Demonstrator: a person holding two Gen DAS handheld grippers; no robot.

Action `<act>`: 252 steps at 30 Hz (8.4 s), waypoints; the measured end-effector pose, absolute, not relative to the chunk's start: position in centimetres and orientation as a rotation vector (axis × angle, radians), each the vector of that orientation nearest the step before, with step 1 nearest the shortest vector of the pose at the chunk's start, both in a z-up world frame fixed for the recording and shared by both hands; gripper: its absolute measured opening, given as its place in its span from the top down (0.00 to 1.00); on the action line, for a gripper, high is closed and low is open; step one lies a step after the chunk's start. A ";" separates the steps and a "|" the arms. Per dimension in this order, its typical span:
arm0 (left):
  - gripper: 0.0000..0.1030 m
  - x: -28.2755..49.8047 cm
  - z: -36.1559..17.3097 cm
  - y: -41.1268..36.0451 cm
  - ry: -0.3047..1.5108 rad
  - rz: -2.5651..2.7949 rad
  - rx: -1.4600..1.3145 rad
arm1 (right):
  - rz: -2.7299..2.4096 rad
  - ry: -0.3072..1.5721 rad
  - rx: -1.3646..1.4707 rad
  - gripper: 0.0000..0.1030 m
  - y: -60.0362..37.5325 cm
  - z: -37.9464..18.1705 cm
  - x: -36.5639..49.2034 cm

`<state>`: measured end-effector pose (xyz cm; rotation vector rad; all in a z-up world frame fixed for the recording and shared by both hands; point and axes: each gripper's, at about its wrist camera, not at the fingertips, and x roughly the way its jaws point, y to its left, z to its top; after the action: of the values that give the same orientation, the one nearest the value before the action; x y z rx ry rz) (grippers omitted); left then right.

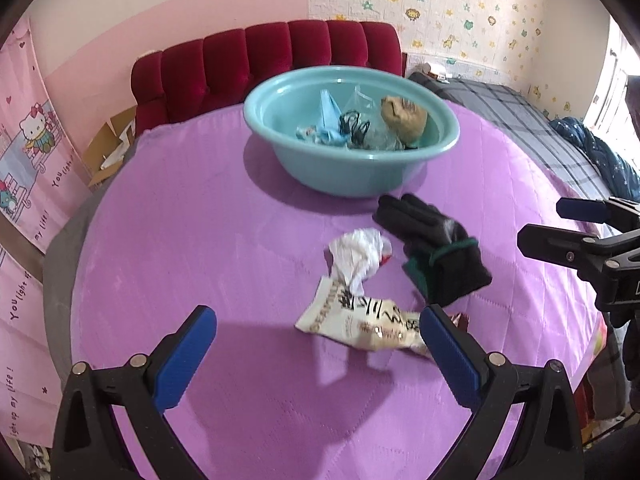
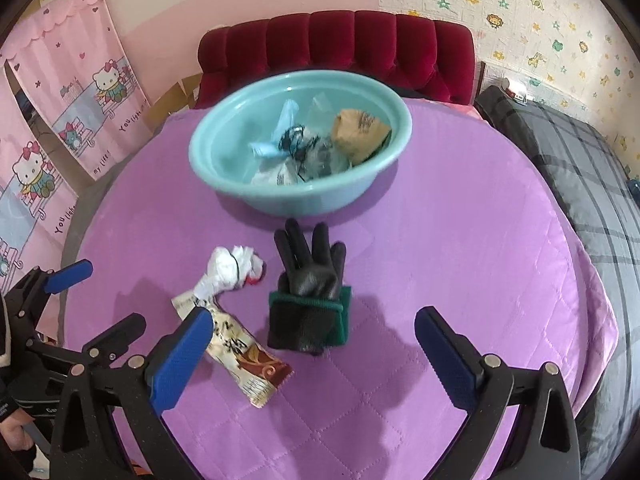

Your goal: Organize soft objects

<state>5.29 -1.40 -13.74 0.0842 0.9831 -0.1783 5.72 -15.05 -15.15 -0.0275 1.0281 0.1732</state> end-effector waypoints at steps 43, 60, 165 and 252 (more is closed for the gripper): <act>0.35 8.1 -22.5 -5.4 1.278 -0.027 -0.211 | 0.225 1.140 -0.050 0.00 -18.5 -20.7 6.8; 0.76 5.3 -20.7 -4.1 1.210 -0.072 -0.148 | 0.293 1.132 -0.080 0.00 -17.5 -20.8 8.0; 0.76 21.8 -8.2 -2.9 0.950 -0.257 -0.007 | 0.277 0.951 -0.008 0.89 -12.9 -8.5 21.7; 0.00 13.7 -9.3 -1.4 0.891 -0.112 0.055 | 0.174 0.951 -0.023 0.00 -13.9 -10.5 16.1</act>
<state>13.70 -1.36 -9.33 0.0553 0.8906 -0.1120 16.10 -13.87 -10.53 -0.0231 0.9507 0.1741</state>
